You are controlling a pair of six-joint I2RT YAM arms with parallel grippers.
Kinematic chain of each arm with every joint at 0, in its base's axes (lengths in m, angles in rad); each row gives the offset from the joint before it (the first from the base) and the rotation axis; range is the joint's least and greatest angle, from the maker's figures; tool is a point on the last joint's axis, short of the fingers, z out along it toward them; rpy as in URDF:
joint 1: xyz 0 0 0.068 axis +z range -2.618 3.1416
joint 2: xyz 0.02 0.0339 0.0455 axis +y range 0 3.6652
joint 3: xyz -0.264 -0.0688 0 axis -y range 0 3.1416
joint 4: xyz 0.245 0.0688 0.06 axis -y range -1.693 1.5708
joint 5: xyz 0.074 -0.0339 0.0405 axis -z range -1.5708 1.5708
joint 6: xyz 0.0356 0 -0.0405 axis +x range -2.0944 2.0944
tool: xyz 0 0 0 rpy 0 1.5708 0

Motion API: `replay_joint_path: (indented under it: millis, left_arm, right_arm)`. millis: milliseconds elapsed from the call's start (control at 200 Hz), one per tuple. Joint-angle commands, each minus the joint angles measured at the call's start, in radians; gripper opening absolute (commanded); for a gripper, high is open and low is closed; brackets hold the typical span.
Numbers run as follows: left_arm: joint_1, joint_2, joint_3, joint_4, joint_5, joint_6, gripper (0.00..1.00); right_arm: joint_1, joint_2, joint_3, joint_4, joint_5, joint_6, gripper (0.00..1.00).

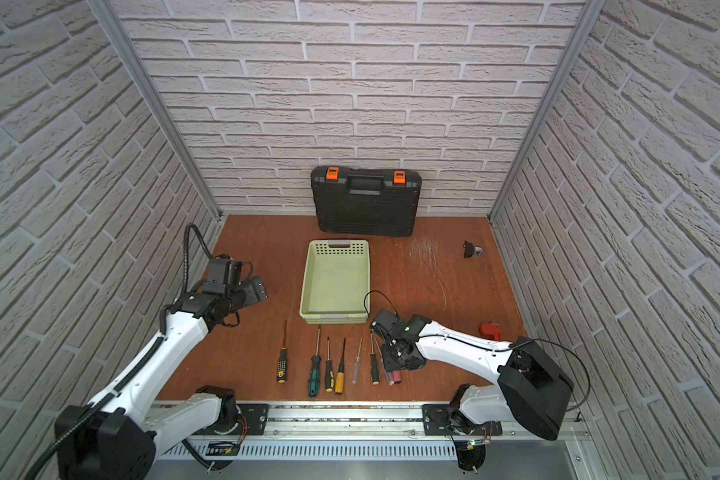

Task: Put the screwdriver in the bin
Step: Pick up the screwdriver from the bottom-center of the table.

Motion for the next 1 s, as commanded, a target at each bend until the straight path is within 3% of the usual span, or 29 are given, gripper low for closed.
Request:
replay_joint_path:
  millis: [0, 400, 710, 815, 995]
  left_arm:
    - [-0.001, -0.028, -0.016, 0.003, -0.011, -0.003, 0.98]
    - [0.001, -0.059, -0.021, 0.005, -0.036, 0.006, 0.98]
    - [0.005, -0.056, -0.032, 0.015, -0.039, 0.007, 0.98]
    - [0.007, -0.051, -0.031, 0.021, -0.037, 0.007, 0.98]
    - [0.016, -0.045, -0.023, 0.024, -0.038, 0.028, 0.98]
  right_arm:
    - [-0.004, 0.003, -0.002, 0.027, 0.008, 0.012, 0.51]
    - [-0.005, 0.039, -0.026, 0.025, 0.018, 0.017, 0.47]
    - [-0.004, 0.057, -0.068, 0.046, -0.002, 0.029, 0.38]
    - [-0.005, 0.055, -0.082, 0.046, -0.006, 0.032, 0.23]
    - [-0.006, 0.052, -0.088, 0.04, -0.005, 0.03, 0.11]
